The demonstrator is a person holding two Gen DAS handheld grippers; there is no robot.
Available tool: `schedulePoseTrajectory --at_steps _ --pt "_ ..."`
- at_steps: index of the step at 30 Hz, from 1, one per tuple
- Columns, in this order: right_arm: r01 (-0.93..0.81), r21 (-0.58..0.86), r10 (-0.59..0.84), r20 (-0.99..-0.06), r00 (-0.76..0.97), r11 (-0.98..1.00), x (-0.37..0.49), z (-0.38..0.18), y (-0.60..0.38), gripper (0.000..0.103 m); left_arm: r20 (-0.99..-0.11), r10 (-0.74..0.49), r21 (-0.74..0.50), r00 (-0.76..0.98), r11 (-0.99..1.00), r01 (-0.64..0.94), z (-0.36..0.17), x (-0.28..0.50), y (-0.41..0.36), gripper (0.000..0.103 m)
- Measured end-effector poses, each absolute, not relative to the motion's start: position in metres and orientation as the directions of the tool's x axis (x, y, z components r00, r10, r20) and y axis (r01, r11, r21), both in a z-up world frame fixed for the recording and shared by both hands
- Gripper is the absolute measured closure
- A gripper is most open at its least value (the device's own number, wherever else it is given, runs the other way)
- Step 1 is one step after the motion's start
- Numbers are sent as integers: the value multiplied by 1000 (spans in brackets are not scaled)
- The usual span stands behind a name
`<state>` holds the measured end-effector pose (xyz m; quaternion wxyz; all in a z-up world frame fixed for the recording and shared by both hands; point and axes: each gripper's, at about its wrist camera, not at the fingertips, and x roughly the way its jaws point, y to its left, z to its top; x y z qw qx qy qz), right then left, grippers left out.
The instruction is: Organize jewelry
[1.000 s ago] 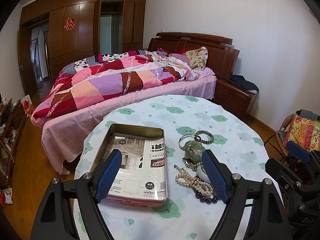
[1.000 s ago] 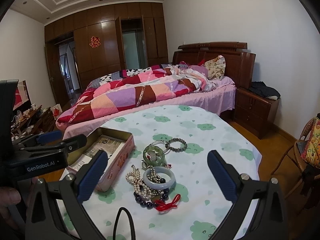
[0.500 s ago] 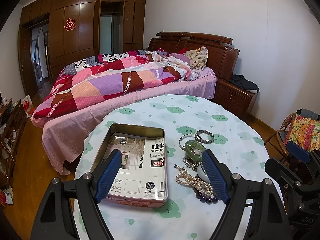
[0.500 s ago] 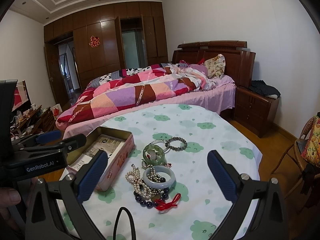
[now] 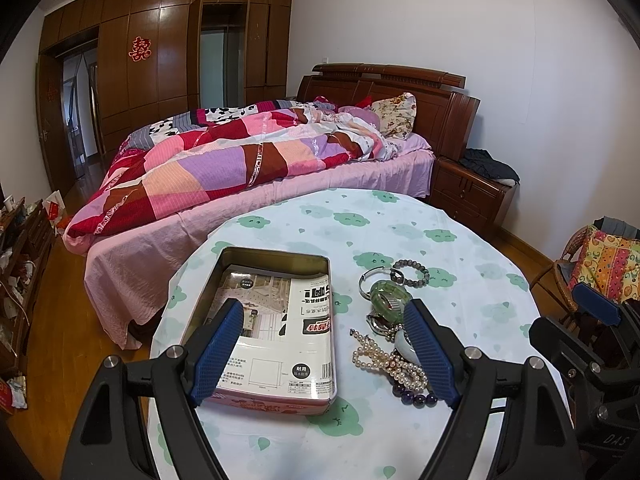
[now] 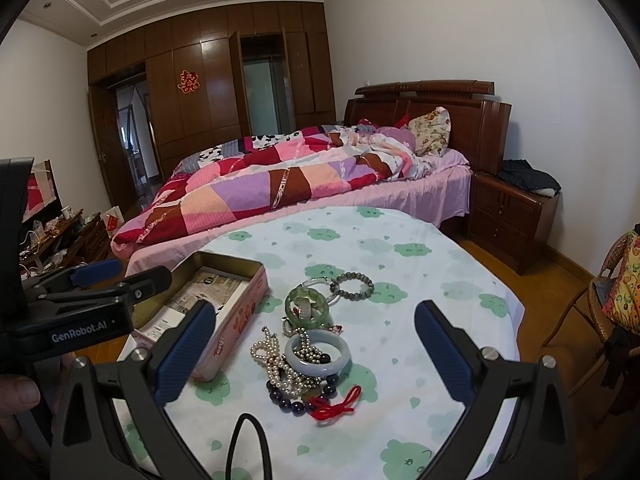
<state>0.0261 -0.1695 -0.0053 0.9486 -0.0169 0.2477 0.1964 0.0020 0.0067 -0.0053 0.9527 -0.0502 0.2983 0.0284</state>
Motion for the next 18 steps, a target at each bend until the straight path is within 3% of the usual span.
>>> schedulePoseTrajectory --at_steps 18 --pt "-380 68 364 -480 798 922 27 -7 -170 2 -573 27 -76 819 993 -85 -9 2 10 21"
